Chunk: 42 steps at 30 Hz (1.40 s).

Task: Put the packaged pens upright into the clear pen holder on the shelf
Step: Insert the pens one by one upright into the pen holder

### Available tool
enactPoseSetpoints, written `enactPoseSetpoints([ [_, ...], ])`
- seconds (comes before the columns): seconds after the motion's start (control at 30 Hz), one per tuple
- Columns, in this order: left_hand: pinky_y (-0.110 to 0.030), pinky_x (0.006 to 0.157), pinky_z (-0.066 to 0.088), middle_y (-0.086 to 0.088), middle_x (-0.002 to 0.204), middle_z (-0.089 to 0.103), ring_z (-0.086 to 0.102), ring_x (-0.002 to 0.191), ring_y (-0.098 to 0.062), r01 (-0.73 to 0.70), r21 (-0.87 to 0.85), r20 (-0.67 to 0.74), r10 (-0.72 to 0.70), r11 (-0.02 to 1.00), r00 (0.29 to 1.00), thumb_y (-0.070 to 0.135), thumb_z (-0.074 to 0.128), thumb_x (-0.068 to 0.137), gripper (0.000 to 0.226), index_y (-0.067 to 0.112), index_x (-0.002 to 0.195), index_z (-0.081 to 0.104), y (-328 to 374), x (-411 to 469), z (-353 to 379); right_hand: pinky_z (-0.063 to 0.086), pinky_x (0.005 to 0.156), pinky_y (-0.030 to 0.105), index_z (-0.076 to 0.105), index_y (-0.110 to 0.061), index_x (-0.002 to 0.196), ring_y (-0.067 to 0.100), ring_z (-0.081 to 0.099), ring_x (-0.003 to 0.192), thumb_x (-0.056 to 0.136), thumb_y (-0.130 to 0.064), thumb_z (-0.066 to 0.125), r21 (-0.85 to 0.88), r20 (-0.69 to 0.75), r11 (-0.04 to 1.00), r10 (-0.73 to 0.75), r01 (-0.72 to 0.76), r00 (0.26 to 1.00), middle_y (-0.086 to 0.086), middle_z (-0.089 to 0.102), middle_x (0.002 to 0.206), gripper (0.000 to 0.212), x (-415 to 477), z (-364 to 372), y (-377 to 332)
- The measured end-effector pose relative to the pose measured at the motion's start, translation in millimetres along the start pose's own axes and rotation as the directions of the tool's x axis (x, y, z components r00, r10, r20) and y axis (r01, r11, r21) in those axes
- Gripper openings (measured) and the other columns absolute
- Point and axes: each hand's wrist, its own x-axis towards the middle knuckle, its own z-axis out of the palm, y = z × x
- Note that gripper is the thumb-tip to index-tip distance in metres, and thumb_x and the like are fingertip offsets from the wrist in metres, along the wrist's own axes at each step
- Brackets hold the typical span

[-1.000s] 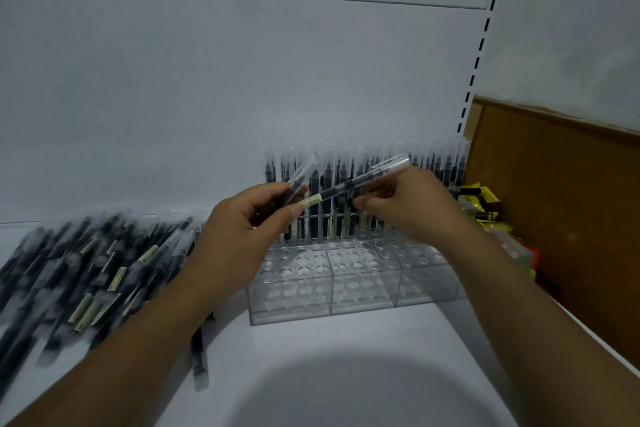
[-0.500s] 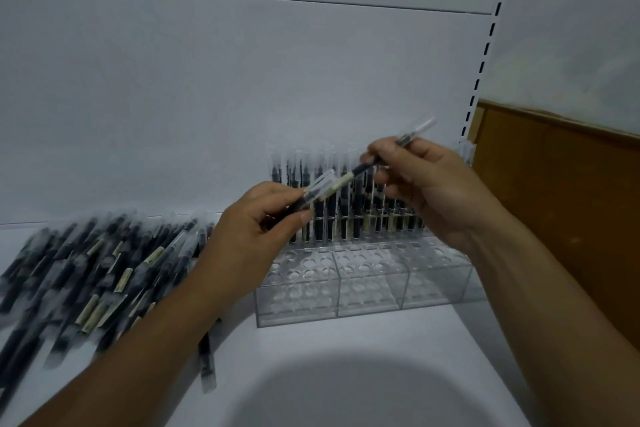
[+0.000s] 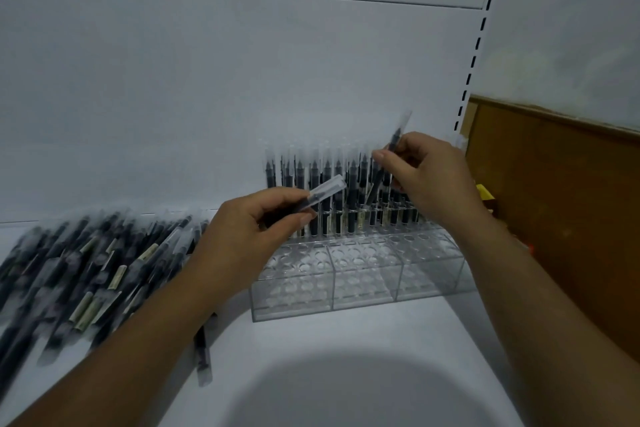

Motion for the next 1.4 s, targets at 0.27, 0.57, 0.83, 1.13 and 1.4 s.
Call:
enactPoseSetpoints([
  [0.27, -0.029, 0.082, 0.055, 0.014, 0.091, 0.074, 0.069, 0.086, -0.015, -0.006, -0.004, 0.017, 0.006, 1.000, 1.000, 0.039, 0.065, 0.070, 0.024, 0.045, 0.094, 0.067, -2, 0, 0, 0.047, 0.060, 0.029, 0.061, -0.016, 0.079, 0.012, 0.061, 0.067, 0.091, -0.040, 0.064, -0.155, 0.203, 0.988, 0.049, -0.018, 0.978, -0.001, 0.065, 0.074, 0.026, -1, 9, 0],
  [0.57, -0.026, 0.070, 0.053, 0.013, 0.088, 0.073, 0.067, 0.080, -0.019, 0.034, 0.033, 0.006, -0.034, 0.999, 0.999, 0.030, 0.070, 0.078, 0.024, 0.045, 0.097, 0.067, -3, 1, 0, 0.056, 0.073, 0.032, 0.070, -0.019, 0.098, 0.014, 0.063, 0.080, 0.085, -0.044, 0.069, -0.214, 0.309, 0.975, 0.118, -0.051, 0.944, -0.004, 0.067, 0.090, 0.028, -7, -6, -3],
  [0.83, -0.046, 0.072, 0.053, 0.006, 0.087, 0.073, 0.065, 0.079, -0.031, 0.032, 0.089, 0.041, -0.035, 0.996, 0.999, 0.021, 0.070, 0.085, 0.031, 0.047, 0.101, 0.068, 0, 1, -1, 0.051, 0.066, 0.021, 0.072, -0.028, 0.102, 0.009, 0.061, 0.071, 0.077, -0.029, 0.076, 0.261, 0.582, 0.959, -0.067, -0.108, 0.811, -0.002, 0.067, 0.081, 0.026, -22, -8, -31],
  [1.13, -0.028, 0.094, 0.045, 0.029, 0.107, 0.067, 0.060, 0.107, 0.004, 0.075, 0.183, 0.136, -0.100, 0.980, 0.986, 0.037, 0.068, 0.086, 0.038, 0.054, 0.118, 0.056, -7, 2, -2, 0.048, 0.055, 0.018, 0.071, -0.016, 0.098, 0.008, 0.058, 0.063, 0.090, -0.012, 0.063, 0.593, 0.423, 0.771, -0.053, -0.232, 0.905, -0.004, 0.065, 0.073, 0.012, -20, -5, -34],
  [1.4, -0.009, 0.082, 0.037, 0.023, 0.120, 0.062, 0.056, 0.105, 0.009, 0.190, 0.222, 0.242, -0.243, 0.956, 0.939, 0.044, 0.056, 0.091, 0.027, 0.044, 0.117, 0.064, -7, 3, -2, 0.045, 0.048, 0.017, 0.062, -0.017, 0.088, 0.004, 0.060, 0.056, 0.093, -0.029, 0.064, 0.625, -0.181, 0.779, 0.204, -0.047, 0.962, -0.005, 0.068, 0.082, 0.013, -3, -35, -11],
])
